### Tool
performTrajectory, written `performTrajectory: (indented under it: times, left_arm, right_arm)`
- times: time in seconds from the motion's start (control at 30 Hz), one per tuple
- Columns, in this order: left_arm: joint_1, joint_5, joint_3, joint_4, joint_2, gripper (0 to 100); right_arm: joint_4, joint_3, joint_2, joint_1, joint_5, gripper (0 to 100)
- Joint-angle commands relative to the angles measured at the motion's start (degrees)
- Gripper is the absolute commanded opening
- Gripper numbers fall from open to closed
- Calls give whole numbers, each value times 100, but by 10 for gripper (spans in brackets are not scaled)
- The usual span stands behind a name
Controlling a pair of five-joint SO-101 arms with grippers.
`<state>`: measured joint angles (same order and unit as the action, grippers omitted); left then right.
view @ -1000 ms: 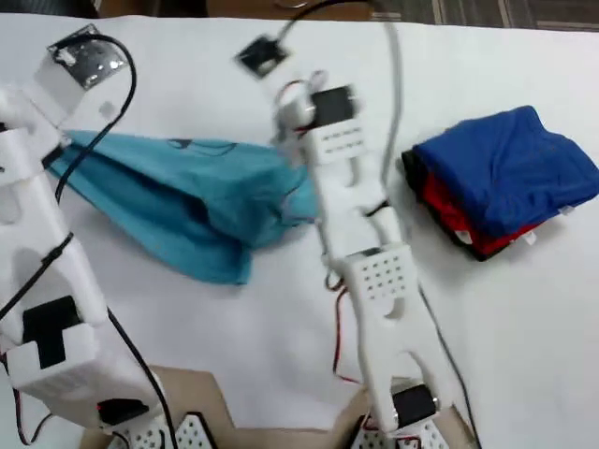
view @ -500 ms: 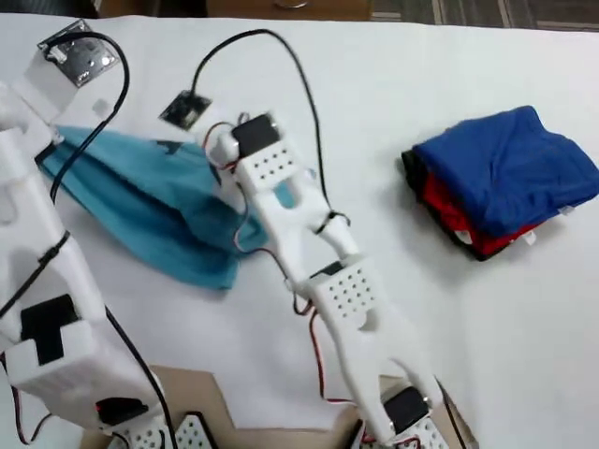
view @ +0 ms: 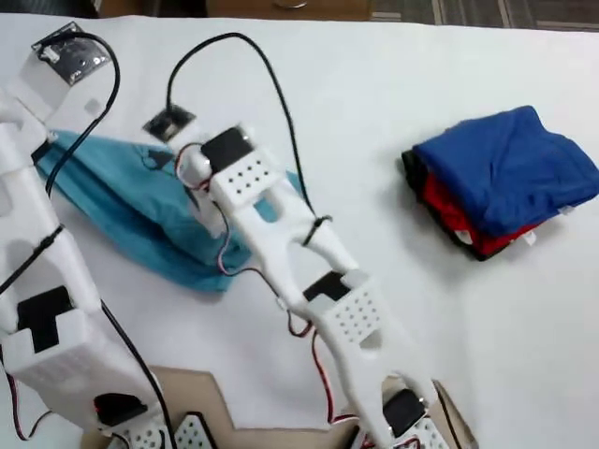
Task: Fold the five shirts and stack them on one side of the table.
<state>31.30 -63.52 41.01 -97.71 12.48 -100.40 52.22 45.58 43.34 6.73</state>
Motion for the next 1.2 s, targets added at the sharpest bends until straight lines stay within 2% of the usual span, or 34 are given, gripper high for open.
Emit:
performTrajectory:
  times: [0.0, 0.13, 0.43, 0.67, 0.83, 1.17]
  left_arm:
    - [70, 176, 233, 114, -26, 20]
    - [62, 220, 233, 114, -26, 20]
    - [53, 229, 233, 79, -70, 20]
    - [70, 229, 242, 70, -79, 20]
    - [53, 229, 242, 62, -79, 20]
    - [53, 229, 233, 35, -70, 20]
  right_arm:
    - [66, -237, -356, 92, -1160, 418]
    - [22, -299, -92, 233, -2295, 418]
    - [154, -255, 479, 453, -2295, 418]
    - [1253, -185, 1015, -690, -2330, 415]
    - [1560, 571, 1086, -1578, -2286, 415]
    - [1534, 1785, 1200, -2273, -536, 415]
